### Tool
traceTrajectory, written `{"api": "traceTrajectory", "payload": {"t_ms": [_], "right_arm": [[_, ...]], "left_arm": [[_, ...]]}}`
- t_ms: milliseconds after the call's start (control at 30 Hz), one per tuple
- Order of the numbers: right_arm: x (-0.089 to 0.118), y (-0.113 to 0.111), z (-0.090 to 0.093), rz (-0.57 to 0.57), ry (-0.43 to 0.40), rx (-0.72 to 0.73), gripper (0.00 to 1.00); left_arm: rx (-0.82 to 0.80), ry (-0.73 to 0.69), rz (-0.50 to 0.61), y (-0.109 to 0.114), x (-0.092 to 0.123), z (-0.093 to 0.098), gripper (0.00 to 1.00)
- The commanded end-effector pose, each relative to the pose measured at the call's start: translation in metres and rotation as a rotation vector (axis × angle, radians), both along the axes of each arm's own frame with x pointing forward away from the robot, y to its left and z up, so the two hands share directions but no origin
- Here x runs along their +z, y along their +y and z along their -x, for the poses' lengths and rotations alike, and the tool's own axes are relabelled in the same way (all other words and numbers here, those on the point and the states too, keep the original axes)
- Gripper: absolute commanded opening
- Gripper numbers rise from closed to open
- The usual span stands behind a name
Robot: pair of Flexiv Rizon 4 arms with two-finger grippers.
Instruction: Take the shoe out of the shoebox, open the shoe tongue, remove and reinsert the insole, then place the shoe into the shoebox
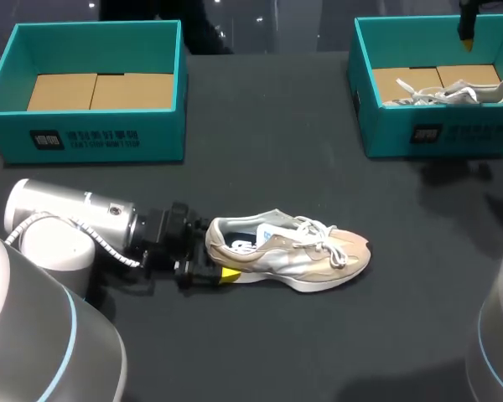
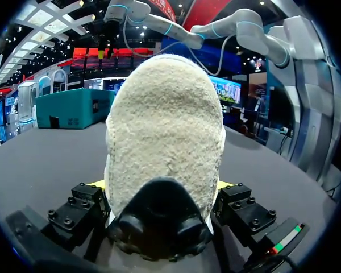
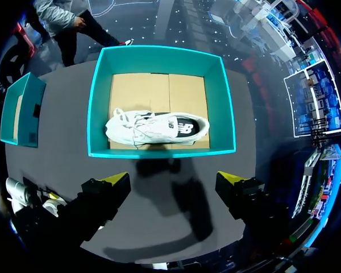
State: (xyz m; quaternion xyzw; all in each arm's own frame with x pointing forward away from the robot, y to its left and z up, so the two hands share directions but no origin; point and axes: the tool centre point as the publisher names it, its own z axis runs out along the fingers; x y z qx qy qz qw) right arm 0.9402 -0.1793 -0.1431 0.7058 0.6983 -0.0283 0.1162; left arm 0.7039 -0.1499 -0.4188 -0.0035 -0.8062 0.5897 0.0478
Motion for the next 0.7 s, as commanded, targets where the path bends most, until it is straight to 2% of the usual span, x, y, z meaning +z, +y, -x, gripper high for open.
{"api": "traceTrajectory", "payload": {"t_ms": [33,267,533,700], "right_arm": [[0.008,0.027,0.021,0.014,-0.016,-0.024,1.0],[0.005,0.076,0.055,-0.013,0.0,-0.039,1.0],[0.006,0.12,0.091,-0.025,0.018,-0.106,1.0],[0.006,0.125,0.094,-0.033,0.027,-0.114,1.0]], "left_arm": [[0.003,-0.001,0.001,0.003,-0.002,0.004,0.0],[0.003,-0.001,0.001,0.003,-0.002,0.004,0.0],[0.003,-0.001,0.001,0.003,-0.002,0.004,0.0],[0.003,-0.001,0.001,0.003,-0.002,0.004,0.0]]}}
